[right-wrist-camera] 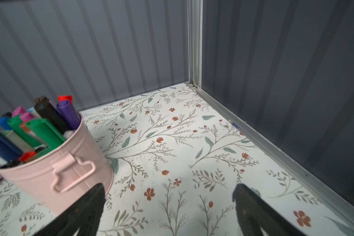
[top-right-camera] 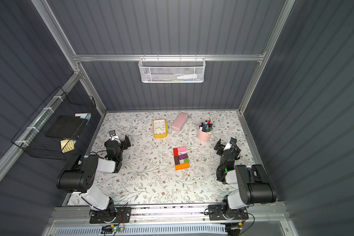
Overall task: Assemble the number 6 with building blocks
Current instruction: Reset both arms
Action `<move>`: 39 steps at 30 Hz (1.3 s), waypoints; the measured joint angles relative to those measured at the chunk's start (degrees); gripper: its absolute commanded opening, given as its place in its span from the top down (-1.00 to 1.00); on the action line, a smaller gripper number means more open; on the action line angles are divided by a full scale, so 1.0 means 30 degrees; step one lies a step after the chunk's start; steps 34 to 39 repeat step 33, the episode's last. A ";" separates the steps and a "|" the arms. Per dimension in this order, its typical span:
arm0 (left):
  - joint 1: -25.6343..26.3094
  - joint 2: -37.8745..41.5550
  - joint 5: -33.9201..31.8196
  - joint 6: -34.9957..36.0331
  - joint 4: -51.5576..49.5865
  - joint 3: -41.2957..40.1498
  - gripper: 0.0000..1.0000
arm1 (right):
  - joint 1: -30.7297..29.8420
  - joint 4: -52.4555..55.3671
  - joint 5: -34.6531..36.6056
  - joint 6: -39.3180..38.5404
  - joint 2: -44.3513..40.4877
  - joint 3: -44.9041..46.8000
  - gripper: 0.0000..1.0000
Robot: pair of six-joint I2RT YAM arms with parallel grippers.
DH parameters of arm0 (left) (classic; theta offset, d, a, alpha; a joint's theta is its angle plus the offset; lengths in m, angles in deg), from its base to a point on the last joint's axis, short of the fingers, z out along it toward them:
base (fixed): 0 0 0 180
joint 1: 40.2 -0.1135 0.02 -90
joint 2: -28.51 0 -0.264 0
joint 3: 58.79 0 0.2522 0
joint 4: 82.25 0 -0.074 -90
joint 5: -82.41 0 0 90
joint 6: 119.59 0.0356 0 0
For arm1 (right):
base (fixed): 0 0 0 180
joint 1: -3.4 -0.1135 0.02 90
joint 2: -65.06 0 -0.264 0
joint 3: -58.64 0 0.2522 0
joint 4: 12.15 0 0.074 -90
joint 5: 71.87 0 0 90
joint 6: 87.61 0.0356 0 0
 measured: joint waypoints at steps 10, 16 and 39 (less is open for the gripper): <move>0.0000 0.0000 0.0066 0.0000 0.0080 0.0000 -0.99 | 0.0044 0.1071 -0.0073 0.0488 -0.0007 -0.0342 -0.98; 0.0000 0.0000 0.0066 0.0000 0.0087 0.0000 -0.99 | 0.0044 0.1282 -0.0131 0.0488 -0.0007 -0.0342 -0.98; 0.0000 0.0000 0.0066 0.0000 0.0131 0.0000 -0.99 | 0.0044 0.1450 -0.0124 0.0481 0.0124 -0.0539 -0.98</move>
